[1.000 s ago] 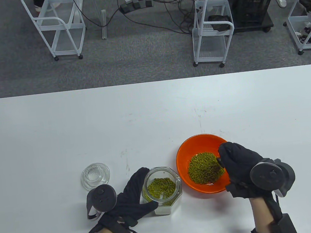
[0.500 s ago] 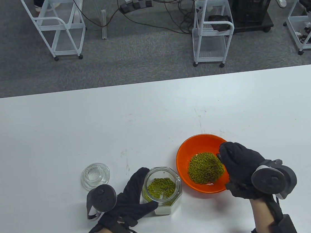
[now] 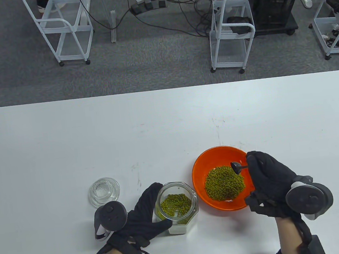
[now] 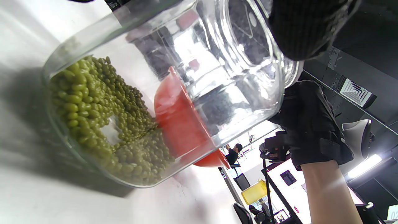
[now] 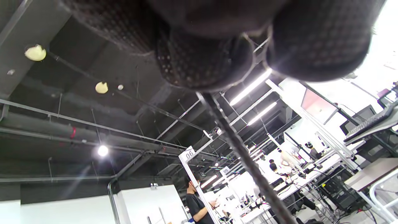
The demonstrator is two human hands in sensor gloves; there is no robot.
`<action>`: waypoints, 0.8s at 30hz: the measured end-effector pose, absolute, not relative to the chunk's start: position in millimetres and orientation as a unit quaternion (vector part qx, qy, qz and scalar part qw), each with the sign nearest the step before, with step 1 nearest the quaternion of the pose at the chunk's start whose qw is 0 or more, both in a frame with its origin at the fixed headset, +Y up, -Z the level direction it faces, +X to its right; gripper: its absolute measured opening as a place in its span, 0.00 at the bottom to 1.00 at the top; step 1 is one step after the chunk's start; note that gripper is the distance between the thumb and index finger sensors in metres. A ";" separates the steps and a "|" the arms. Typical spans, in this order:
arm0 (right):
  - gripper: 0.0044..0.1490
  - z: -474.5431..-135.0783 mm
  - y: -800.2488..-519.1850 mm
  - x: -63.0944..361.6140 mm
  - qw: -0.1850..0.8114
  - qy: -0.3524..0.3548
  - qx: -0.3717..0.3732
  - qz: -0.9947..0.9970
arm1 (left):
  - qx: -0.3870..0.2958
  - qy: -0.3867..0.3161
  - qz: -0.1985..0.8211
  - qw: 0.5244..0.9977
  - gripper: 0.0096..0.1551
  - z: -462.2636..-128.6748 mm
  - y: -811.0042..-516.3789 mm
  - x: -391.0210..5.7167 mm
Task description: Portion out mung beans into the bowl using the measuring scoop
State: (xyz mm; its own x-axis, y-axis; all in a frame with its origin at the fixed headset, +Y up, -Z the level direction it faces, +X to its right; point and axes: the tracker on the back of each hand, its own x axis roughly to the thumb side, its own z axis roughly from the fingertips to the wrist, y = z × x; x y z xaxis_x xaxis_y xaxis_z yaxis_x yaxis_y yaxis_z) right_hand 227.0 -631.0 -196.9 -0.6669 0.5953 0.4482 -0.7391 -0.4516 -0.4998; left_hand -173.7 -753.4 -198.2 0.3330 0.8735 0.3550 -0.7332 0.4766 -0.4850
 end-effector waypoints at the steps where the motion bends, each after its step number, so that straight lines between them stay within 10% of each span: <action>1: 0.26 -195.2 -629.4 228.8 0.400 -0.348 0.096 0.842 | -0.120 -0.293 0.497 0.808 0.67 -198.2 -753.4 -173.7; 11: 0.26 -193.7 -615.1 258.7 0.464 -0.350 0.011 0.814 | -0.121 -0.293 0.502 0.805 0.67 -197.5 -753.4 -174.5; 24: 0.26 -198.5 -661.7 329.8 0.516 -0.373 -0.135 0.759 | -0.124 -0.294 0.503 0.803 0.66 -198.2 -753.8 -174.9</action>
